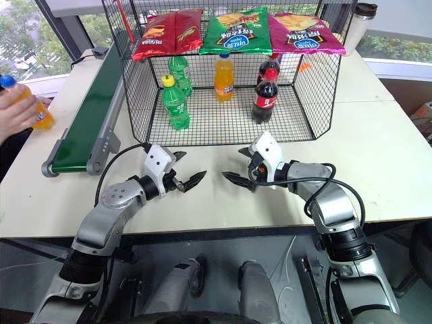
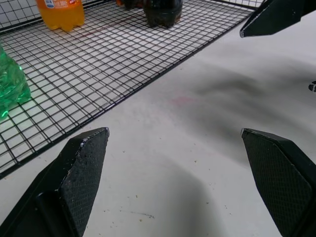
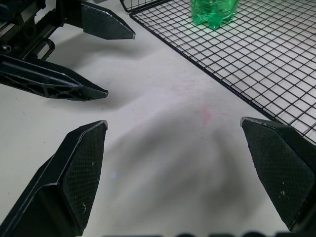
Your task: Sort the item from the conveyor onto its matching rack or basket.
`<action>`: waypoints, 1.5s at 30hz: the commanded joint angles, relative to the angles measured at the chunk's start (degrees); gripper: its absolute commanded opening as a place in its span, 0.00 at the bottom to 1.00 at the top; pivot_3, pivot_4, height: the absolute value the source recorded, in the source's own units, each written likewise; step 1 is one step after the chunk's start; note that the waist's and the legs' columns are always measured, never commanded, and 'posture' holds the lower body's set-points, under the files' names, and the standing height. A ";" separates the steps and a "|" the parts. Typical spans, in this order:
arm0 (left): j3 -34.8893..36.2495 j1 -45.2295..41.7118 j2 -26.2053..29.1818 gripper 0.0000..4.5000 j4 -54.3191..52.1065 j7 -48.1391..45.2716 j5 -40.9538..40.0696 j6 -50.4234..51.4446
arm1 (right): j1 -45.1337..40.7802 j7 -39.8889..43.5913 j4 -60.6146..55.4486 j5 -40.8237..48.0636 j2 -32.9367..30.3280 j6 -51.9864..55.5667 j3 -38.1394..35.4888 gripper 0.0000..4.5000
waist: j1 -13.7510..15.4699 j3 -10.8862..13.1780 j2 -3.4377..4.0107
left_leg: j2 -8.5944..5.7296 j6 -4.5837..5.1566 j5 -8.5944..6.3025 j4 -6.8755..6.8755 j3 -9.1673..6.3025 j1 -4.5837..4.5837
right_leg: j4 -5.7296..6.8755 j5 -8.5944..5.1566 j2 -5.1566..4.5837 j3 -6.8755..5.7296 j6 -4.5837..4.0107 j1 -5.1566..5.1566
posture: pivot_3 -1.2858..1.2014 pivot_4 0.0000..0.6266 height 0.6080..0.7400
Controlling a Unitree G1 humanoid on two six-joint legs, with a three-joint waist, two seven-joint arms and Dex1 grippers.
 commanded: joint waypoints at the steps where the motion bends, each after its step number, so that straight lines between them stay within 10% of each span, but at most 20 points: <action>1: 0.68 0.15 0.01 1.00 -1.81 -0.72 -0.81 -2.13 | -1.14 0.08 -1.66 0.76 -0.12 -0.40 -0.68 1.00 | 0.00 0.00 0.00 | 0.00 0.00 0.00 0.00 0.00 0.00 | 0.00 0.00 0.00 0.00 0.00 0.00 | 0.52 0.24 0.98; 45: -0.23 0.40 0.08 1.00 -1.90 0.51 0.26 -1.35 | -1.56 0.26 -1.41 0.70 -0.19 0.01 -0.66 1.00 | 0.00 0.00 0.00 | 0.00 0.00 0.00 0.00 0.00 0.00 | 0.00 0.00 0.00 0.00 0.00 0.00 | 0.52 0.24 0.98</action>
